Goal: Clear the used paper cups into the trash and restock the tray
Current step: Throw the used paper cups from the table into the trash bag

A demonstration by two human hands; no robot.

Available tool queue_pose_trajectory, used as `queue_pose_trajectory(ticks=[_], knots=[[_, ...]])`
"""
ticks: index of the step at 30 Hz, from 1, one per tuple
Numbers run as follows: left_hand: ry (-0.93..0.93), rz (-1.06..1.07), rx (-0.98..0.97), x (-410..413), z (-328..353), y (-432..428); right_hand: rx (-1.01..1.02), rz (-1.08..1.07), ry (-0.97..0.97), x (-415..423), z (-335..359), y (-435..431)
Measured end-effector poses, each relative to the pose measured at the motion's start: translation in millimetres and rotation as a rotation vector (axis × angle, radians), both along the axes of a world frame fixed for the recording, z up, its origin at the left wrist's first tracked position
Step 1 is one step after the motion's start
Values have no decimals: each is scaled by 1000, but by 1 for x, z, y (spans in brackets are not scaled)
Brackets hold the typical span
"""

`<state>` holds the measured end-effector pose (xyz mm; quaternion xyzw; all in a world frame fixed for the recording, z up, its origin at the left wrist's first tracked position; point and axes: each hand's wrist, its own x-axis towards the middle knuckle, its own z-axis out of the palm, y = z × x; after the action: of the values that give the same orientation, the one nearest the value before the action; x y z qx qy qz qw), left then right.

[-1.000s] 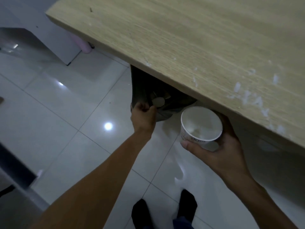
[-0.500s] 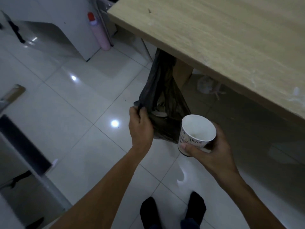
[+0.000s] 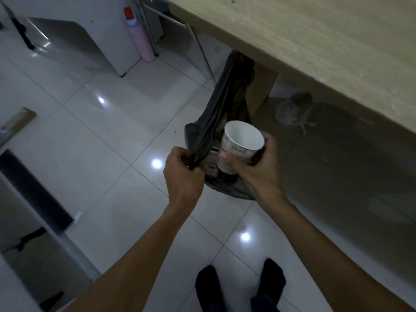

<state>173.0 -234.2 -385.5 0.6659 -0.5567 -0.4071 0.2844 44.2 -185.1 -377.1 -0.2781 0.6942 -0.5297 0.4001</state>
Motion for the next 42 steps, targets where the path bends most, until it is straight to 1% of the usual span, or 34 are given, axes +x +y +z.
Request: queue_pose_trajectory(ticks=[3, 4, 5, 7, 9, 11, 13, 16, 21, 24, 27, 29, 32, 35, 38, 42], knots=[[-9, -29, 9, 5, -1, 1, 92, 16, 54, 8, -18, -23], [-16, -44, 8, 8, -3, 1, 126, 53, 98, 10, -24, -30], [-23, -57, 5, 11, -4, 2, 170, 124, 157, 11, -29, -37], [-30, -70, -1, 18, -5, 4, 297, 336, 288, 14, -38, -44], [-53, -70, -12, 26, -5, 5, 437, 509, 359, 18, -44, -41], [-82, -60, -10, 31, -5, 6, 522, 572, 368, 20, -46, -31], [-97, -57, 2, 34, -4, 3, 540, 591, 377, 21, -42, -21], [-128, -78, 19, 35, -3, 0, 505, 538, 358, 18, -31, -11], [-182, -89, 24, 35, 4, 2, 409, 319, 199, 11, -7, 6], [-213, -101, 26, 33, 14, 7, 295, 224, 153, 4, 26, 26], [-258, -143, 9, 27, 30, 15, 186, 170, 145, 0, 66, 47], [-255, -174, -13, 22, 44, 20, 124, 143, 130, -3, 94, 61], [-208, -200, -26, 12, 66, 27, 42, 120, 190, -10, 129, 80], [-117, -243, -89, -1, 94, 36, -31, 81, 230, -19, 162, 96], [17, -321, -200, -17, 124, 46, -75, 25, 248, -29, 186, 110], [136, -499, -405, -42, 162, 60, -107, -76, 239, -48, 213, 128]])
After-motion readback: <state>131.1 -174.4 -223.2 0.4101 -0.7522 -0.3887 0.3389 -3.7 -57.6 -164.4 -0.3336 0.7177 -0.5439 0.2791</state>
